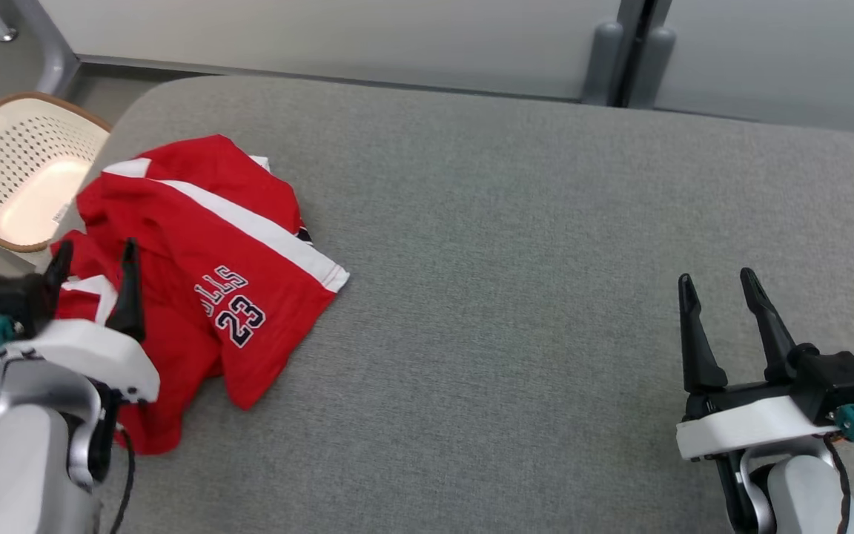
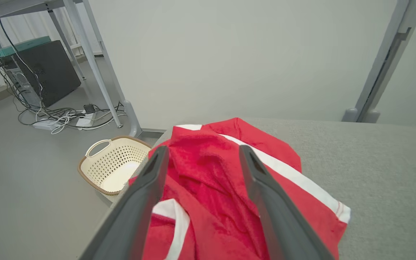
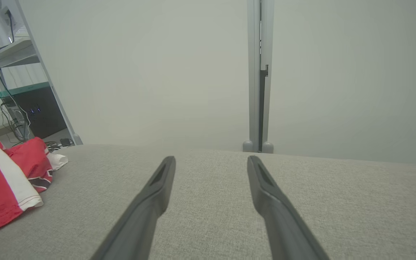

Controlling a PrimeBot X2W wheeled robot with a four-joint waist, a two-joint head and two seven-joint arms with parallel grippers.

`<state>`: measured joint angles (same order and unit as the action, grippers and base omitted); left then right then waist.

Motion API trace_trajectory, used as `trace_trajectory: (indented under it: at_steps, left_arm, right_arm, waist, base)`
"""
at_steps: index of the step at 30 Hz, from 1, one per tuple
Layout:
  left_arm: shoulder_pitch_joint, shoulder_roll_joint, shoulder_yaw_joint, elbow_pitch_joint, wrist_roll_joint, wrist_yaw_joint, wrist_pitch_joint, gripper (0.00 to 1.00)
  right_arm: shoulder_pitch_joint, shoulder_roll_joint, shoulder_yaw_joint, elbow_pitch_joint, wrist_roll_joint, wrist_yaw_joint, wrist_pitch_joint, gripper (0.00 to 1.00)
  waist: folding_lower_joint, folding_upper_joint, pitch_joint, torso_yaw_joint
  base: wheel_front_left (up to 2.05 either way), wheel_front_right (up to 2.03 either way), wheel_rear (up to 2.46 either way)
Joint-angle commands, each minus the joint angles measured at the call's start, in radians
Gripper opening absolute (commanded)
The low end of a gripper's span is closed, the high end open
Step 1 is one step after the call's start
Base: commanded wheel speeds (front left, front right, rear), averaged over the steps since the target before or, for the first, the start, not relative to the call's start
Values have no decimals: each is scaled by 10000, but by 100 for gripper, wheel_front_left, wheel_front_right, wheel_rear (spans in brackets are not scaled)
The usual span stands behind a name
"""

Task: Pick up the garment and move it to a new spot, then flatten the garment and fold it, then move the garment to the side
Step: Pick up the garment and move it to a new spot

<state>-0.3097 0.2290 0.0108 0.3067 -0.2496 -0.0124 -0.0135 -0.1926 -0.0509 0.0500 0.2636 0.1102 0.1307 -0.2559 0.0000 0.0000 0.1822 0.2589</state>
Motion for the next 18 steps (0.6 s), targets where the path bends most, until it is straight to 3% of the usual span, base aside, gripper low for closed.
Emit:
trace_trajectory:
  at_steps: [1,11,18]
  left_arm:
    - [-551,219,66,183,-179,-171,471,100]
    - [-2672,1271,-62,1892,-314,-494,2815,100]
    - [-3519,1790,-300,3063,-27,-462,3567,100]
  right_arm:
    - [-221,-99,-14,-183,-116,0,78,100]
    - [-428,-240,62,-807,-248,0,250,100]
    - [-517,-245,136,-981,-264,0,260,100]
  waist:
    - [0,0,686,-545]
    - [0,0,1676,-1170]
    - [0,0,2004,-1493]
  base:
    - [0,0,0]
    - [0,0,0]
    - [0,0,0]
